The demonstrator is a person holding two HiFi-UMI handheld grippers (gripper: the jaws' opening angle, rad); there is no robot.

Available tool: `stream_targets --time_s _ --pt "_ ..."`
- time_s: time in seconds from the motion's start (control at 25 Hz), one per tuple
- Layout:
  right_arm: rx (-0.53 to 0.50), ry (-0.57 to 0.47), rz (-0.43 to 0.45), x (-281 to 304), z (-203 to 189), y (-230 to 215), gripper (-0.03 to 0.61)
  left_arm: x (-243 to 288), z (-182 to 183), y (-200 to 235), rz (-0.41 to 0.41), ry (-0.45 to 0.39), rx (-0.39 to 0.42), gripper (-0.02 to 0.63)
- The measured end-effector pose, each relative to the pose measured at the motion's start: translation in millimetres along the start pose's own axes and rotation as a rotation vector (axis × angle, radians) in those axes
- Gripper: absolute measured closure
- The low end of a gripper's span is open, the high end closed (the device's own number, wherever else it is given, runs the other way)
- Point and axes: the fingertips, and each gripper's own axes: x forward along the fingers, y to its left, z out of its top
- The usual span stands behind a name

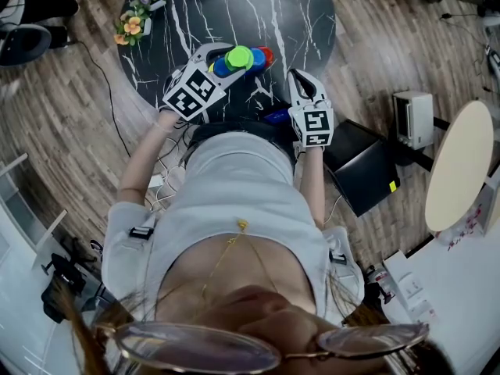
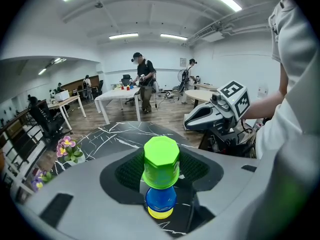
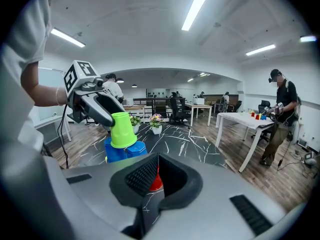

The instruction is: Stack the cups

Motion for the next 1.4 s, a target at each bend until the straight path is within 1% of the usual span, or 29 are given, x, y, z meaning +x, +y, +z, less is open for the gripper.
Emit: stream_targets --time_s 0.24,0.56,0.88,1.08,1.24,1.4 --pt "0.0 0.001 0.001 0 0 -1 0.558 3 -3 -2 -0.001 0.004 -0.007 0.379" --pt "-0.004 0.0 0.008 2 0 2 0.558 3 -1 -2 0.005 -0.027 -0.005 0.377" --pt "-0.009 -0.017 0.017 1 6 5 0.557 -6 3 -1 0.019 -0.071 -0.018 0.353" --pt "0.002 -0.049 0.032 2 12 9 0.557 -18 -4 2 0.06 -0.11 -0.086 0.35" --pt "0.009 -0.08 0.05 1 20 13 0.557 -33 -13 7 0.129 -0.164 -0.169 0.351" --pt "-0.01 -0.1 0.08 1 28 22 0.557 -42 -23 7 0.192 -0.198 -0.211 0.353"
